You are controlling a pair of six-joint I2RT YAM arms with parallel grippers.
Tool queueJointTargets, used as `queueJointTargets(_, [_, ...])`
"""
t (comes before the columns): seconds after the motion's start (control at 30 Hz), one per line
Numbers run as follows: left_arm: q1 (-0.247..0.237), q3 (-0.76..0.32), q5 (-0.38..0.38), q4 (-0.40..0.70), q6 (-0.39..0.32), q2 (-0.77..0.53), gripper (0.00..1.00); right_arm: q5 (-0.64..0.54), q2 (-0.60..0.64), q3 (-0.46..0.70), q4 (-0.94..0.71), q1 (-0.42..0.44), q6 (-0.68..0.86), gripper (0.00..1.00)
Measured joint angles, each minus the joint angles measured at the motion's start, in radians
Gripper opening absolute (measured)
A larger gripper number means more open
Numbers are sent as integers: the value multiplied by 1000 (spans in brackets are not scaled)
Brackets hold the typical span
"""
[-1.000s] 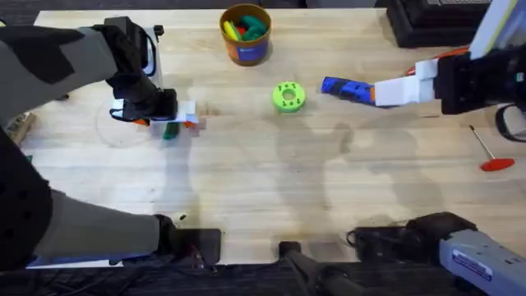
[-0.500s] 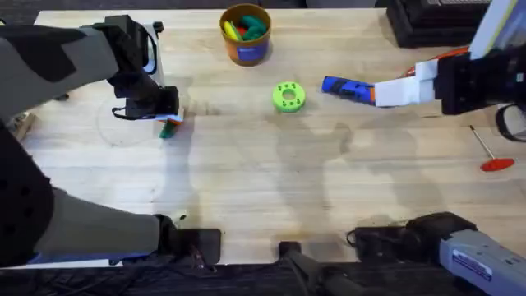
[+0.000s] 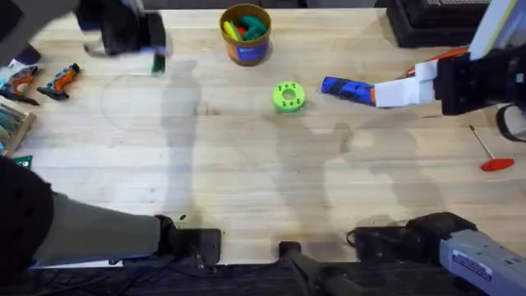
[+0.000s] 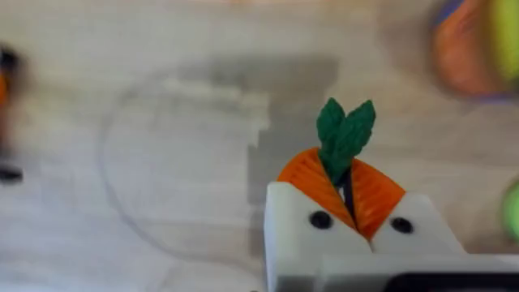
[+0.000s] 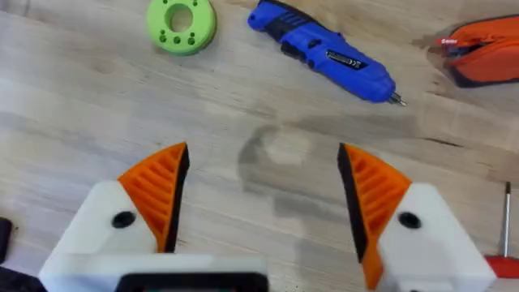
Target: Pick up the gripper from the table and insert it into the empty holder that is missing its gripper. Then pick up a screw, insert it into the mounting hole, and use the screwdriver to tighten it. Finally, clean up the table by picking up the vegetable and placing it into the bucket.
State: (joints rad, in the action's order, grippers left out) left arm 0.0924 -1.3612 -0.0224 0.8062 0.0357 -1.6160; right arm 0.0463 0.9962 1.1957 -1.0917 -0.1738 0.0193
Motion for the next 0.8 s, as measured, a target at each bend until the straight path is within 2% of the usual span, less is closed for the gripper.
queueJointTargets(0.13, [-85, -99, -12, -105, 3, 21, 10, 0, 0, 0, 0, 0, 4, 984])
queueJointTargets(0.3, [-191, -113, -26, -255, 3, 16, 10, 0, 0, 0, 0, 0, 4, 984])
queueJointTargets(0.4, [-232, -113, -33, -332, 3, -26, 10, 0, 0, 0, 0, 0, 4, 984])
queueJointTargets(0.63, [-292, -113, -34, -501, 3, -204, 9, 0, 0, 0, 0, 0, 4, 984])
queueJointTargets(0.8, [-304, -113, -58, -590, 3, -314, 9, 0, 0, 0, -1, 0, 4, 984])
